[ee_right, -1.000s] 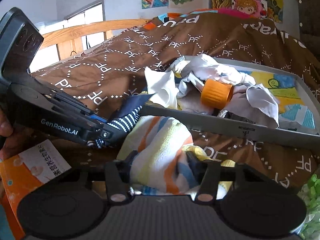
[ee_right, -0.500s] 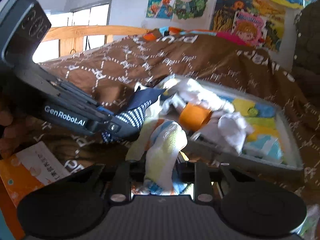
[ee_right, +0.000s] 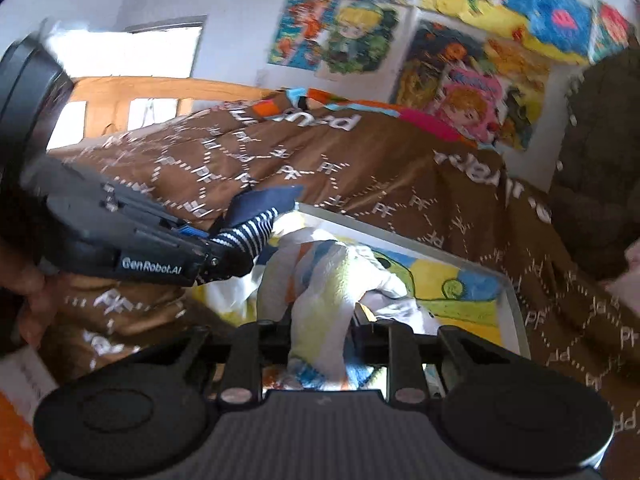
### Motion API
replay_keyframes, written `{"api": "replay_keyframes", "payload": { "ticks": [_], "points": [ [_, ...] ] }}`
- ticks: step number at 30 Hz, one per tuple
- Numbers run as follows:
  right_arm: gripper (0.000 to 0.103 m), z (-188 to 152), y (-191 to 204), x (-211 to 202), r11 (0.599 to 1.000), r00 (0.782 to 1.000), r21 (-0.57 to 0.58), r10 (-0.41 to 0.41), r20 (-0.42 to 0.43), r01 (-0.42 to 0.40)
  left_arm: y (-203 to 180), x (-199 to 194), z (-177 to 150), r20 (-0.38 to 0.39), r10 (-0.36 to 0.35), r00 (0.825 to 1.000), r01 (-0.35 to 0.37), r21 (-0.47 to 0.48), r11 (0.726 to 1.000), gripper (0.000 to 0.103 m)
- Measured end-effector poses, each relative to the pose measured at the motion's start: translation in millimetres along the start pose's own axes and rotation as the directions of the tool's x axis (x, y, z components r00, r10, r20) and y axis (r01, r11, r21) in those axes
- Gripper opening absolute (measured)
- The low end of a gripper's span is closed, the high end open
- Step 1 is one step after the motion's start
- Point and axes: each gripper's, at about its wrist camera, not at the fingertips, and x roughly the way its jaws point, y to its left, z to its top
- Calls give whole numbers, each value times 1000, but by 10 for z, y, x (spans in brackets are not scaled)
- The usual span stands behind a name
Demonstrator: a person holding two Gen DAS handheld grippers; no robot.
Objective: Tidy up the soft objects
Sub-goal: 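Lift the sock and towel and carry both over the grey tray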
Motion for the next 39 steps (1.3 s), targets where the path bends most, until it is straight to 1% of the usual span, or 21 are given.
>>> {"api": "replay_keyframes", "payload": {
  "ticks": [2, 7, 10, 12, 13, 15, 18, 21, 26, 31, 39],
  "points": [
    [27, 91, -92, 65, 999, 1000, 34, -5, -18, 6, -1, 50, 61, 27, 25, 999, -25, 13, 1000, 11],
    [27, 260, -305, 227, 999, 999, 6, -45, -23, 45, 9, 306, 308, 62, 45, 997, -43, -36, 998, 11],
    [27, 380, -475, 383, 997, 997, 47, -67, -47, 69, -21, 449, 385, 85, 60, 995, -57, -41, 998, 11],
    [27, 445, -603, 493, 992, 994, 100, -71, -82, 79, -37, 549, 398, 88, 93, 992, -88, -60, 994, 11],
    [27, 463, -661, 538, 989, 993, 118, -72, -96, 84, -36, 605, 400, 84, 106, 991, -99, -84, 992, 11],
    [27, 493, -753, 640, 988, 990, 126, -80, -115, 94, -22, 710, 392, 74, 122, 990, -111, -137, 984, 11],
    [27, 520, -838, 803, 988, 986, 111, -96, -138, 112, -37, 831, 382, 72, 137, 988, -125, -151, 981, 11],
    [27, 506, -918, 962, 982, 980, 134, -106, -169, 129, -80, 959, 389, 64, 129, 990, -118, -156, 981, 11],
    [28, 413, -1005, 1148, 971, 971, 175, -123, -207, 160, -159, 1086, 339, 56, 114, 992, -106, -120, 987, 11],
    [28, 318, -1063, 1283, 961, 961, 209, -127, -246, 181, -122, 1170, 262, 32, 105, 994, -100, -134, 986, 12],
    [29, 241, -1092, 1384, 957, 956, 221, -129, -263, 190, -74, 1233, 180, 20, 100, 995, -97, -131, 987, 14]
  ]
}}
